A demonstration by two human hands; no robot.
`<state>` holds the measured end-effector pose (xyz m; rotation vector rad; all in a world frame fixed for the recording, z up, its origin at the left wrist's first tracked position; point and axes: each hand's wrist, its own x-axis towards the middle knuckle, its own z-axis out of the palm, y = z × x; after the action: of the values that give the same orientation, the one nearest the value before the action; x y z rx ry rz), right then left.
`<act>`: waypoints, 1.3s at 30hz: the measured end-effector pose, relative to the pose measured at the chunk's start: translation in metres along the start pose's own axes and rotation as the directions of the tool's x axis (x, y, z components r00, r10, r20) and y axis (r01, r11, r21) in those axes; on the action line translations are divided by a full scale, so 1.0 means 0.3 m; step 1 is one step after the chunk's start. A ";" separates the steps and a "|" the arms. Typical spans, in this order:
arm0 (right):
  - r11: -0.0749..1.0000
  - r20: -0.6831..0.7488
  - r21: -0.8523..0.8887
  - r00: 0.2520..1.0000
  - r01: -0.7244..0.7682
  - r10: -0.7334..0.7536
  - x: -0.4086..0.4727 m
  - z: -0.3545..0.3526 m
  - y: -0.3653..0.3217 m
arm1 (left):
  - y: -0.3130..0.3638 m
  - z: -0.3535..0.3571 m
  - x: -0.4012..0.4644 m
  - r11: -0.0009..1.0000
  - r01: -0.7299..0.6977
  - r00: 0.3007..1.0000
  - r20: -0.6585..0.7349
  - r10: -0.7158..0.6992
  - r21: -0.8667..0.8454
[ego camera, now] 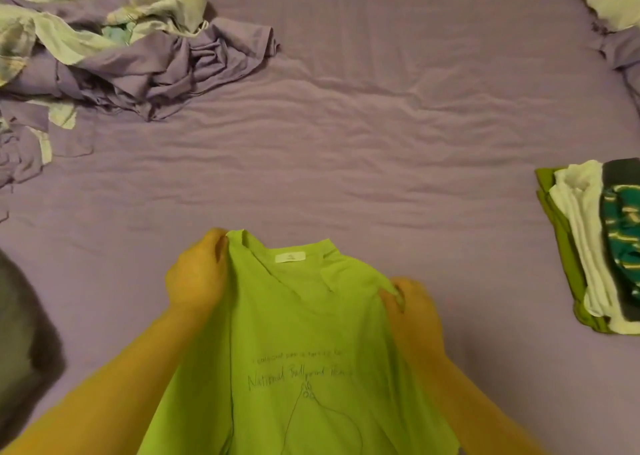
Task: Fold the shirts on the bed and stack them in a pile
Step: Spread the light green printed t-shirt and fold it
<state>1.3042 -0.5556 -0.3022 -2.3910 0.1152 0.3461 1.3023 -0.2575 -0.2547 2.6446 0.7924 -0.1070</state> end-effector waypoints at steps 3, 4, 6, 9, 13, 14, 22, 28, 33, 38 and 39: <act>0.979 -0.225 0.202 0.972 -0.020 0.066 0.111 -0.089 -0.026 | 0.034 -0.022 0.086 1.000 -0.008 0.998 -0.056 0.009 0.016; 0.977 -0.254 0.211 0.963 -0.038 0.092 0.155 -0.122 -0.030 | 0.047 -0.030 0.116 1.000 0.007 0.997 -0.081 -0.007 0.007; 0.983 -0.307 0.177 0.945 -0.058 0.111 0.242 -0.187 -0.038 | 0.073 -0.047 0.178 0.998 0.051 0.989 -0.141 -0.055 -0.030; 0.989 -0.385 0.137 0.918 -0.047 0.097 0.335 -0.258 -0.059 | 0.114 -0.060 0.257 0.996 0.082 0.974 -0.210 -0.089 -0.040; 0.996 -0.340 0.083 0.939 -0.023 0.050 0.397 -0.258 -0.089 | 0.155 -0.033 0.296 0.993 0.116 0.969 -0.224 -0.107 0.026; 1.000 -0.302 -0.005 0.953 0.007 -0.008 0.397 -0.242 -0.091 | 0.161 -0.010 0.284 0.992 0.113 0.974 -0.203 -0.101 0.049; 0.652 0.064 -0.646 0.880 0.397 -0.471 0.143 0.016 0.009 | 0.235 0.307 -0.173 0.887 -0.395 0.918 0.143 0.370 0.240; 0.712 0.139 -0.540 0.882 0.449 -0.450 -0.237 0.081 0.182 | 0.115 0.372 -0.525 0.881 -0.417 0.887 0.312 0.341 0.223; 0.728 0.280 -0.487 0.876 0.482 -0.392 -0.497 0.043 0.251 | -0.024 0.312 -0.740 0.878 -0.417 0.865 0.400 0.305 0.233; 0.804 0.242 -0.478 0.933 0.354 -0.266 -0.666 0.006 0.279 | -0.110 0.240 -0.871 0.906 -0.335 0.881 0.428 0.204 0.258; 0.825 0.229 -0.487 0.953 0.287 -0.197 -0.689 -0.003 0.276 | -0.127 0.231 -0.889 0.926 -0.262 0.896 0.424 0.129 0.271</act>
<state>1.0911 -0.6203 -0.2970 -2.8461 -0.4138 0.5064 1.0604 -0.3916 -0.2844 2.8388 0.3872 -0.7582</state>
